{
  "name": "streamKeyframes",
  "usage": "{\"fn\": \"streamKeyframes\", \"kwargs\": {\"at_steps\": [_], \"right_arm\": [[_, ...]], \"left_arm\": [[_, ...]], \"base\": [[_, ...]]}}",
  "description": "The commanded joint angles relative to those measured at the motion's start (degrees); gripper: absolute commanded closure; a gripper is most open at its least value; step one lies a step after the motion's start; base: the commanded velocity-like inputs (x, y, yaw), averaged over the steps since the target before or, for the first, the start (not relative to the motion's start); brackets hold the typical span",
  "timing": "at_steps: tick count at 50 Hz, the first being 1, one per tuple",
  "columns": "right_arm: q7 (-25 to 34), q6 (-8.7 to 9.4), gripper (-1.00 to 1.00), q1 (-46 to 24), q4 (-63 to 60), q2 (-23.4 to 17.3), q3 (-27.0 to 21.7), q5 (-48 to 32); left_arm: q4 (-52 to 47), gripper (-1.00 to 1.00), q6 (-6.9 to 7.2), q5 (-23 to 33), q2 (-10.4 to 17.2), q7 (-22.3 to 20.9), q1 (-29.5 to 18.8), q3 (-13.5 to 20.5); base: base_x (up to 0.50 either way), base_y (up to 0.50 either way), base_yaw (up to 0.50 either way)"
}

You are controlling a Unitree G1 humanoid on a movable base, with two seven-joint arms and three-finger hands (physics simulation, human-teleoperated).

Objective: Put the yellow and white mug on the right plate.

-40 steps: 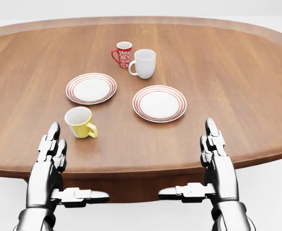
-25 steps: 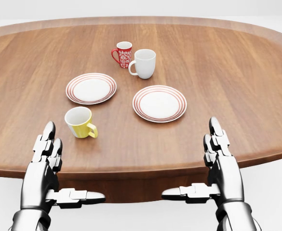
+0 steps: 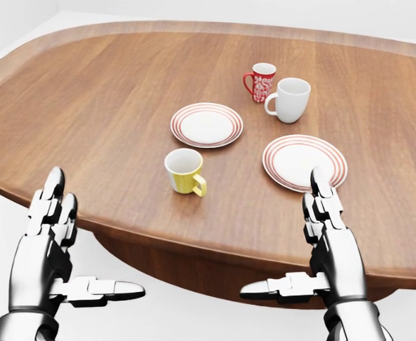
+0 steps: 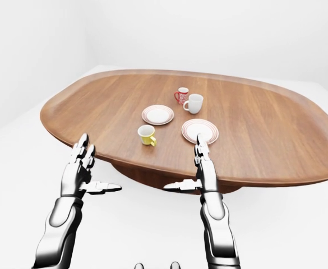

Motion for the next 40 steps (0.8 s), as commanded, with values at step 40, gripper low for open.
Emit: {"fn": "streamKeyframes", "kwargs": {"at_steps": [40], "right_arm": [[2.41,0.10,-1.00,0.54,-1.55,0.07,-0.19,3.13]], "left_arm": [[-0.49,-1.00,0.00,0.61,-0.09,-0.31,0.43,-0.31]], "base": [[0.34,0.12,0.05]]}}
